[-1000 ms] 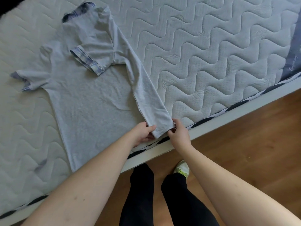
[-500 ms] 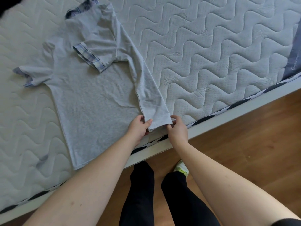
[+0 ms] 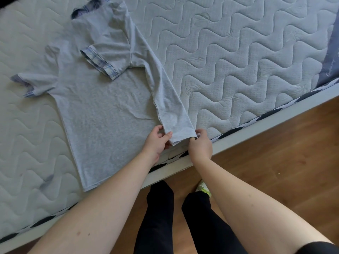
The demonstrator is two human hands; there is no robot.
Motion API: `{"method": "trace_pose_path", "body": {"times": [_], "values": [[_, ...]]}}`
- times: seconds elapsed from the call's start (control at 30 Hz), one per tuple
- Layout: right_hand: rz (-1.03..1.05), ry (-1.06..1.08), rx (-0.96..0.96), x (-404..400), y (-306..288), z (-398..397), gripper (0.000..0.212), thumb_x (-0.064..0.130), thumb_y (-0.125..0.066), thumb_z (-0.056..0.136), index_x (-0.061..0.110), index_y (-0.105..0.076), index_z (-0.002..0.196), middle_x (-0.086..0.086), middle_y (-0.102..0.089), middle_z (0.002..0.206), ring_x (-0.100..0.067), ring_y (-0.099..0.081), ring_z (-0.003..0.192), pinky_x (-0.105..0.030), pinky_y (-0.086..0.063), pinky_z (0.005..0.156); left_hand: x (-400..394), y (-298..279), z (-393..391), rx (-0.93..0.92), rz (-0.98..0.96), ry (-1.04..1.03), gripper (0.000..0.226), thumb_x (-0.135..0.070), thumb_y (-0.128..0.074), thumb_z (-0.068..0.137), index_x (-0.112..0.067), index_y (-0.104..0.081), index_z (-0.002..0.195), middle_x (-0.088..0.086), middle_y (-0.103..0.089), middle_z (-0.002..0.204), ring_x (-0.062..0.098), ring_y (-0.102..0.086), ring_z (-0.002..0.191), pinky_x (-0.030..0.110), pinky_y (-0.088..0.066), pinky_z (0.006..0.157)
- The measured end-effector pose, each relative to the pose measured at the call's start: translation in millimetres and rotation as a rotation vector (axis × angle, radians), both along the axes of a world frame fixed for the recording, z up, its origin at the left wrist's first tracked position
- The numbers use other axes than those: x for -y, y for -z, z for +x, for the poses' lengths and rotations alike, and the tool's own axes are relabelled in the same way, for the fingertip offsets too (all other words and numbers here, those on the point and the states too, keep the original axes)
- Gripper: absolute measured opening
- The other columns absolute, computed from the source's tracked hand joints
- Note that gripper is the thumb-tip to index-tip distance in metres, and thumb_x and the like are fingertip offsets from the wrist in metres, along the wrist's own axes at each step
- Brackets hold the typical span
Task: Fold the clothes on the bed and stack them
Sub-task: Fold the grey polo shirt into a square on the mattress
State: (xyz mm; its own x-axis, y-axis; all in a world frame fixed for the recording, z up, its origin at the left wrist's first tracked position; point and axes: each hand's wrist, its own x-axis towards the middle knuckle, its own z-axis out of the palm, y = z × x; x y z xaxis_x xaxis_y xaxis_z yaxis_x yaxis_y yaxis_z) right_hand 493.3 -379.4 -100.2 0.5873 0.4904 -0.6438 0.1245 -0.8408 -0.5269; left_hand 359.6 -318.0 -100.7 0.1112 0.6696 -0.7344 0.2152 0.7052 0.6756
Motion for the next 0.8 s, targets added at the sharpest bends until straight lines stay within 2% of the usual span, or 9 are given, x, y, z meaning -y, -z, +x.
{"method": "trace_pose_path", "body": {"times": [0.1,0.2,0.27,0.33,0.47,0.57,0.63,0.7,0.8], "values": [[0.06,-0.053,0.045,13.1,2.5,7.7,0.023,0.026,-0.044,0.093,0.029,-0.056,0.113,0.012,-0.064,0.102,-0.011,-0.057,0.081,-0.029,-0.041,0.065,1.8,3.5,4.0,-0.094,0.011,0.067,0.033,-0.01,-0.061,0.095,-0.014,-0.051,0.126,0.003,-0.07,0.101,0.015,-0.068,0.087,0.026,-0.054,0.069],[0.076,-0.137,0.086,19.8,3.1,9.7,0.029,0.029,-0.051,0.093,0.028,-0.053,0.121,0.013,-0.062,0.102,-0.011,-0.059,0.086,-0.032,-0.047,0.07,4.0,8.5,5.0,-0.313,0.036,0.2,0.034,-0.016,-0.066,0.09,-0.012,-0.052,0.122,0.006,-0.067,0.106,0.021,-0.064,0.095,0.034,-0.054,0.081],[0.076,-0.208,0.112,16.7,2.0,7.4,0.045,0.031,-0.057,0.091,0.026,-0.046,0.134,0.011,-0.058,0.108,-0.014,-0.059,0.094,-0.038,-0.051,0.08,2.0,10.1,6.5,-0.428,0.085,0.253,0.027,-0.026,-0.068,0.088,-0.018,-0.052,0.109,0.001,-0.064,0.097,0.019,-0.062,0.087,0.031,-0.052,0.075],[0.048,-0.229,0.123,10.0,2.1,6.5,0.044,0.027,-0.055,0.092,0.026,-0.045,0.135,0.007,-0.059,0.118,-0.017,-0.06,0.096,-0.039,-0.051,0.079,-4.5,9.2,9.4,-0.453,0.117,0.25,0.026,-0.039,-0.065,0.09,-0.021,-0.05,0.101,-0.005,-0.06,0.089,0.012,-0.058,0.077,0.027,-0.048,0.063],[-0.018,-0.227,0.164,2.5,4.8,15.9,0.029,0.018,-0.047,0.092,0.028,-0.054,0.119,0.012,-0.059,0.087,-0.013,-0.056,0.074,-0.032,-0.043,0.061,-22.2,10.9,10.2,-0.487,0.115,0.23,0.018,-0.03,-0.062,0.093,-0.014,-0.058,0.1,0.005,-0.066,0.094,0.023,-0.065,0.085,0.032,-0.052,0.072],[-0.046,-0.276,0.182,7.3,2.3,20.6,0.025,0.016,-0.047,0.091,0.029,-0.056,0.112,0.018,-0.052,0.079,-0.008,-0.053,0.071,-0.032,-0.045,0.059,-27.9,13.5,8.9,-0.544,0.128,0.366,0.016,-0.024,-0.065,0.089,-0.015,-0.054,0.08,0.008,-0.068,0.085,0.025,-0.067,0.078,0.031,-0.051,0.065],[-0.063,-0.328,0.17,8.3,-1.5,19.7,0.028,0.016,-0.049,0.091,0.027,-0.054,0.115,0.01,-0.061,0.095,-0.015,-0.058,0.084,-0.038,-0.051,0.07,-31.5,12.7,5.4,-0.583,0.152,0.431,0.025,-0.033,-0.065,0.089,-0.018,-0.051,0.075,0.002,-0.065,0.077,0.018,-0.062,0.069,0.026,-0.044,0.056],[-0.053,-0.37,0.192,7.7,-5.8,17.3,0.038,0.015,-0.052,0.089,0.024,-0.05,0.126,0.002,-0.058,0.116,-0.019,-0.055,0.102,-0.042,-0.048,0.09,-39.7,10.7,-0.9,-0.571,0.156,0.402,0.028,-0.043,-0.06,0.091,-0.02,-0.053,0.077,0.001,-0.067,0.077,0.018,-0.062,0.069,0.026,-0.044,0.055],[0.008,-0.336,0.272,-1.4,-13.8,11.8,0.052,0.013,-0.05,0.087,0.022,-0.044,0.137,0.001,-0.049,0.131,-0.019,-0.048,0.119,-0.038,-0.034,0.104,-68.6,8.5,-18.4,-0.601,0.205,0.296,0.028,-0.043,-0.054,0.096,-0.016,-0.059,0.088,0.007,-0.071,0.087,0.028,-0.068,0.082,0.037,-0.055,0.075]]}}
